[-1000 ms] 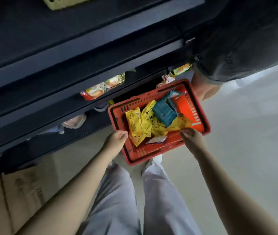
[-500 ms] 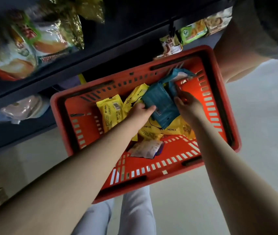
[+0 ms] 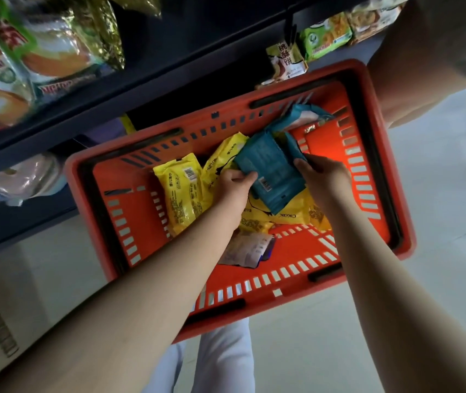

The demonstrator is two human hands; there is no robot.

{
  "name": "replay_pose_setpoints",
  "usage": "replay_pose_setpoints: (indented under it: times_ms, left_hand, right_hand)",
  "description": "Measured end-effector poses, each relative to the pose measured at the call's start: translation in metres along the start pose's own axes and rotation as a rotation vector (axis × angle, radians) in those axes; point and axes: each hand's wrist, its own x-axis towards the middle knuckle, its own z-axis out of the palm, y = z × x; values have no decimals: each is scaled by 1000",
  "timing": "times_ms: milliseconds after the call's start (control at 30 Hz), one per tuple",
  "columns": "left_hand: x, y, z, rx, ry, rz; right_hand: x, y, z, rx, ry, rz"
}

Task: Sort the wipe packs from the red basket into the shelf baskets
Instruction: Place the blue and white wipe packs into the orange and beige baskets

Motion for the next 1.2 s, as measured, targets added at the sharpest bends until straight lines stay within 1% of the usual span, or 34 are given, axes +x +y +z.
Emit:
replay_pose_setpoints:
  times_ms: [67, 200, 267, 333, 433, 533, 667, 767, 833, 900, 967, 1067, 1133, 1200]
  left_hand:
    - [-5, -2, -4, -35, -9, -9]
    - [-26, 1, -19, -225, -74, -35]
    - [-45, 6, -33, -276, -115, -28]
    - [-71, 14, -50, -364, -157, -45]
    - [-127, 36, -81, -491, -216, -67]
    - [-198, 64, -117, -535, -226, -20]
    - [-282, 95, -163, -606, -172, 55]
    - [-329, 115, -193, -716, -134, 124]
    - [-361, 129, -214, -757, -181, 188]
    - [-390, 140, -239, -738, -226, 247]
    - [-412, 150, -268, -757, -271, 269]
    - [-424, 160, -318, -795, -354, 267]
    - [-430, 164, -353, -811, -428, 247]
    - [-435, 167, -389, -824, -472, 220]
  right_hand:
    - [-13, 5, -7, 84, 9, -10]
    - [-49, 8, -24, 178, 44, 21]
    - [-75, 1, -34, 299, 48, 50]
    - [-105, -11, -46, 488, 32, 86]
    - [-152, -43, -70, 742, -36, 123]
    - [-197, -89, -102, 853, -108, 99]
    - [-254, -156, -139, 907, -185, 26]
    - [-286, -196, -152, 892, -240, -98]
    - [-306, -224, -155, 861, -247, -165]
    - [-325, -250, -157, 826, -274, -230]
    - [-341, -278, -156, 767, -297, -296]
    - [-365, -322, -146, 741, -271, -385]
    - [-383, -347, -133, 780, -275, -387]
    - [-402, -372, -118, 873, -323, -331]
